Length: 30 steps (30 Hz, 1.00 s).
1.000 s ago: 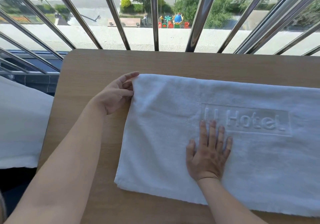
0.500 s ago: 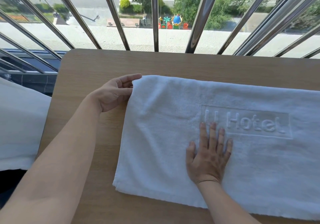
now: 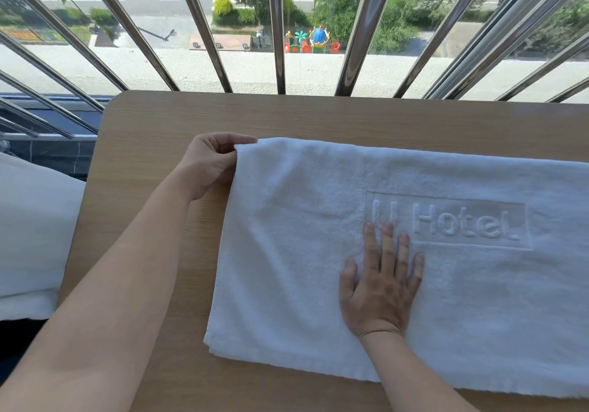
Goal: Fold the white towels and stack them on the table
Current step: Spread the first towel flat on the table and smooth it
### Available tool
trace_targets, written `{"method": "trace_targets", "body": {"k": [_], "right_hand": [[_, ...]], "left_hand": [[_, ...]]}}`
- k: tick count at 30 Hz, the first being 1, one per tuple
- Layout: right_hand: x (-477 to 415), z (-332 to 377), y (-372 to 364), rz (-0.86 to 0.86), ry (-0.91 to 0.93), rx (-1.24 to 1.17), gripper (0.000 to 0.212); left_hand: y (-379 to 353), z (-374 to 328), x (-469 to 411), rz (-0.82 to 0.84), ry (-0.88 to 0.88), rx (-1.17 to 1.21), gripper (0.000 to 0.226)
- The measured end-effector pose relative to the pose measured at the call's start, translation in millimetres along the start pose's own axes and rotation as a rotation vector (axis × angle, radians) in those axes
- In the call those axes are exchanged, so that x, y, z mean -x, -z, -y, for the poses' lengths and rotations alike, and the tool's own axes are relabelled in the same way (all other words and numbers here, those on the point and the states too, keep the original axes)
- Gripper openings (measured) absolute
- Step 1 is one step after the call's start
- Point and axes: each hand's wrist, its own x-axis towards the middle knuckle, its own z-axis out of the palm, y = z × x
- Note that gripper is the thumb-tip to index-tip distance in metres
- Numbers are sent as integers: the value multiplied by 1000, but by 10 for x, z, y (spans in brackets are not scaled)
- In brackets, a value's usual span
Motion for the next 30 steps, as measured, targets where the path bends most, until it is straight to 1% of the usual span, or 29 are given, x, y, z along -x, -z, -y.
{"method": "trace_targets", "body": {"k": [3, 6, 7, 9, 12, 15, 16, 18, 20, 21, 23, 24, 26, 27, 29, 30], "right_hand": [[-7, 10, 15, 4, -1, -3, 68], [-7, 22, 35, 17, -3, -1, 68], [-3, 18, 42, 25, -4, 0, 68], [-6, 13, 48, 40, -2, -2, 67], [-3, 10, 52, 53, -2, -4, 67], [-5, 16, 52, 51, -4, -9, 67], [-4, 17, 52, 53, -4, -9, 67], [-9, 15, 45, 58, -5, -11, 67], [-2, 10, 39, 54, -10, -13, 66], [0, 7, 37, 46, -10, -15, 66], [-6, 11, 28, 28, -7, -20, 66], [-9, 10, 21, 22, -5, -20, 66], [-6, 5, 13, 17, -6, -20, 66], [-8, 0, 7, 15, -9, -19, 66], [-4, -11, -2, 11, -12, -20, 65], [-5, -12, -8, 5, -12, -23, 64]], "left_hand": [[34, -57, 1, -25, -60, -146, 22], [133, -96, -9, -25, -100, -303, 31], [145, -91, -20, -53, -112, -348, 35], [108, -47, -63, -159, -118, -416, 39], [-78, 27, -103, -346, -102, -418, 41], [-166, 108, -106, -464, -111, -348, 38], [-150, 118, -103, -469, -113, -343, 37], [-84, 105, -75, -417, -99, -380, 32], [-13, 86, 3, -368, -95, -432, 40], [-5, 67, 77, -395, -112, -464, 46], [-146, 34, 295, -506, -222, -554, 49], [-317, 53, 425, -507, -302, -584, 46], [-811, 185, 719, -366, -443, -643, 40], [-1077, 290, 879, -280, -479, -715, 41], [-1472, 527, 1157, -148, -503, -953, 49], [-1551, 632, 1232, -105, -512, -1079, 52]]}}
